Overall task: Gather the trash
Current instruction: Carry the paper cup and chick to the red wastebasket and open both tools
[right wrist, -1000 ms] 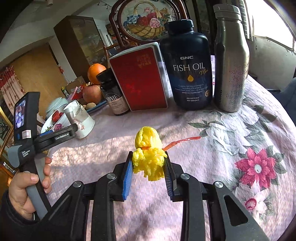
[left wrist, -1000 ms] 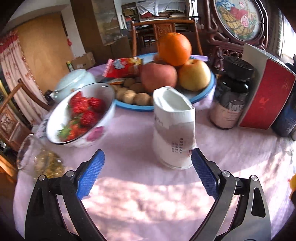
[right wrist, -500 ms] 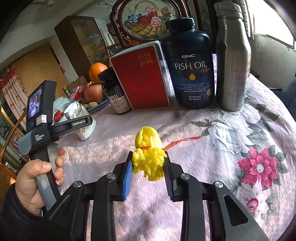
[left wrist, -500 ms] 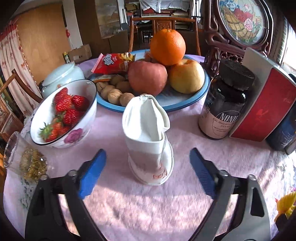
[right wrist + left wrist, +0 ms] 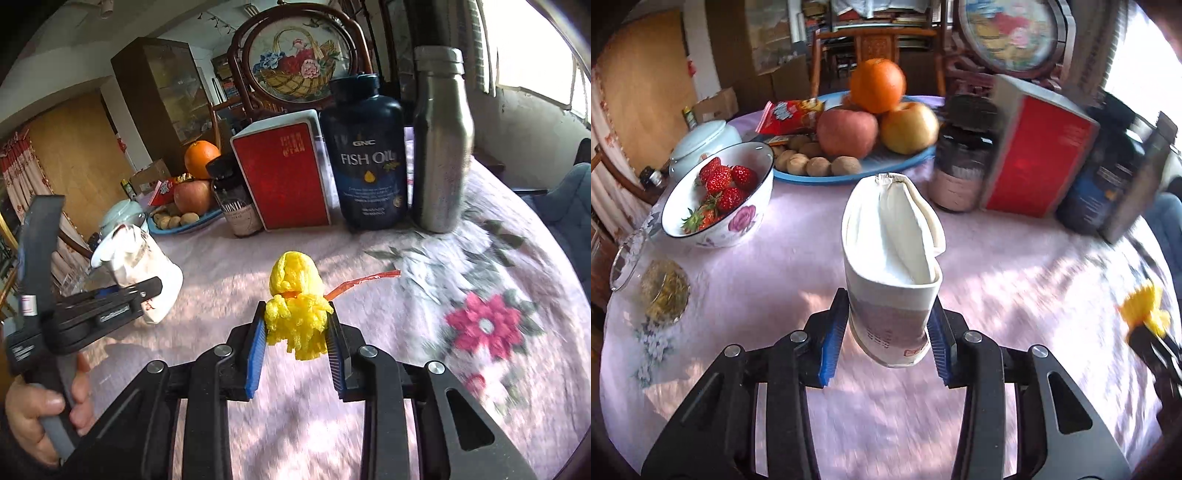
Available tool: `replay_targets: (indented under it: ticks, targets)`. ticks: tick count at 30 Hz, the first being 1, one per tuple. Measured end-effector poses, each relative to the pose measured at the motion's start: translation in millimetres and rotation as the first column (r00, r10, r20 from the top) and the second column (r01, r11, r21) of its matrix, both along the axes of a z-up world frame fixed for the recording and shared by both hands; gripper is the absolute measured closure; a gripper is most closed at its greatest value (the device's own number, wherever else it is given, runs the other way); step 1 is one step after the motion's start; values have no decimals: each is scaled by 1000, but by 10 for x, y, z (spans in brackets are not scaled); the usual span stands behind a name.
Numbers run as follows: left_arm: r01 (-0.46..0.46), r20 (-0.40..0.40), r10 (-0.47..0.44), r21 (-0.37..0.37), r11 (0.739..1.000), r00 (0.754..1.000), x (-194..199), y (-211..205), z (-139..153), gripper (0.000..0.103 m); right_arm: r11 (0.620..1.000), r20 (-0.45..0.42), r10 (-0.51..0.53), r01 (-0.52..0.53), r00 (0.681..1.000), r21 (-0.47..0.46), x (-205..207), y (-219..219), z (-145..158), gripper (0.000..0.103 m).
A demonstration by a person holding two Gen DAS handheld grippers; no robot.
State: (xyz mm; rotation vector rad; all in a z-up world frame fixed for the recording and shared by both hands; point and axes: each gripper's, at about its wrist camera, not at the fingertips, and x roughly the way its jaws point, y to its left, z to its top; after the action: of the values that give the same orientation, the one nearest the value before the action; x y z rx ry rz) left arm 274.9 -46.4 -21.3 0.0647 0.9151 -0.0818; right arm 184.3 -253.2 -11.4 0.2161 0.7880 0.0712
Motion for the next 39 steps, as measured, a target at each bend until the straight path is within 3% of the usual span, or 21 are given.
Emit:
replay_targets:
  ticks: [8, 14, 30, 34, 36, 39]
  targets:
    - [120, 30, -120, -12, 993, 992, -961, -299, 62, 61, 994, -63, -65, 59, 996, -94, -981, -187, -75, 73]
    - [200, 35, -199, -48, 979, 979, -1586, -567, 35, 61, 987, -35, -127, 123, 991, -102, -1834, -388, -67, 73]
    - [434, 49, -433, -34, 900, 900, -2788, -1435, 1, 61, 957, 12, -271, 271, 962, -101, -3253, -871, -107, 73]
    - [495, 52, -494, -8, 869, 868, -3030, -1658, -17, 61, 931, 20, -349, 350, 937, -102, -3664, -1148, -122, 73]
    - [540, 58, -540, 7, 841, 840, -3187, -1803, -21, 61, 913, 15, -394, 393, 919, -110, -3944, -1313, -146, 73]
    - [635, 60, -636, 24, 772, 770, -3507, -2097, -19, 61, 874, -8, -473, 468, 881, -128, -4399, -1569, -233, 73]
